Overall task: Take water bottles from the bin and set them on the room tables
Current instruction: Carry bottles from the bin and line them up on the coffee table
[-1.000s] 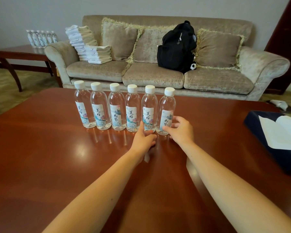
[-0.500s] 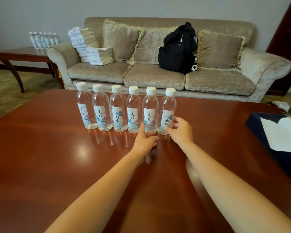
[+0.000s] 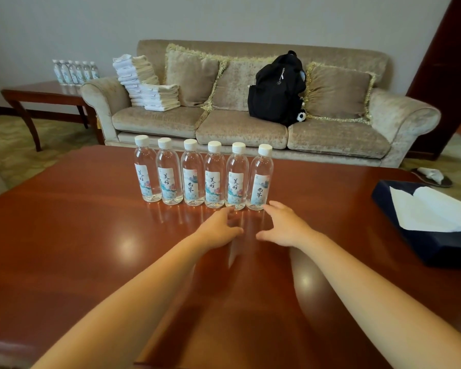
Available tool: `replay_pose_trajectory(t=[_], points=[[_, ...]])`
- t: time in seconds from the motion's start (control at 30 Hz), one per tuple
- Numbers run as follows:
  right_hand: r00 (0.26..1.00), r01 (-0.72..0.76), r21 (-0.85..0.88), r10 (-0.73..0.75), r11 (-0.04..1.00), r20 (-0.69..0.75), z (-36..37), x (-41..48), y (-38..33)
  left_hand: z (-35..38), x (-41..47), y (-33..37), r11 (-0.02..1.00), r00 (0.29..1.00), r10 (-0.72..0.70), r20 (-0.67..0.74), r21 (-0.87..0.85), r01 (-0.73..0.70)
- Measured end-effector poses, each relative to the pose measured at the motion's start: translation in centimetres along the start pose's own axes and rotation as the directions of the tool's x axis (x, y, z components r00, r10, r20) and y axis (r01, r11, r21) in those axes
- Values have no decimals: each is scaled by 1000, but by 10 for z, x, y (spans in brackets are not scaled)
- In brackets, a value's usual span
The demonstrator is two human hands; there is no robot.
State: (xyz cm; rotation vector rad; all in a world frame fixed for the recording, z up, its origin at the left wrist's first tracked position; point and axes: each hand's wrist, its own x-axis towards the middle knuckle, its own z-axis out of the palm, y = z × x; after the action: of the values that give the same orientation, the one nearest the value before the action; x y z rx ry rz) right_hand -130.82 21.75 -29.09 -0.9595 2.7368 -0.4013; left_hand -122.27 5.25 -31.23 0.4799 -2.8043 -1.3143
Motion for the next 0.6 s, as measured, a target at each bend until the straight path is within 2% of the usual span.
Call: replay_pose_trajectory(t=[0.07,0.2,0.4,0.5,0.6], points=[[997,19,-125,-10,992,73,0,-7,1,-6,-9,-1,982,999,16,50,189,-25],[992,50,-207,-24,977,124,7,-11,10,-8,-18,-3,900,989,26,143,428,-85],[989,122,-219,-98,968,115,13,3,25,-4,-11,-9,842,988,20,150,530,-97],[981,116,-223,-77,968,177,7,1,23,-6,-10,-7,839,988,-16,155,540,-71],[966,104,-231,-44,967,253,-11,-9,13,-16,-25,7,793,979,-90,184,607,-41]])
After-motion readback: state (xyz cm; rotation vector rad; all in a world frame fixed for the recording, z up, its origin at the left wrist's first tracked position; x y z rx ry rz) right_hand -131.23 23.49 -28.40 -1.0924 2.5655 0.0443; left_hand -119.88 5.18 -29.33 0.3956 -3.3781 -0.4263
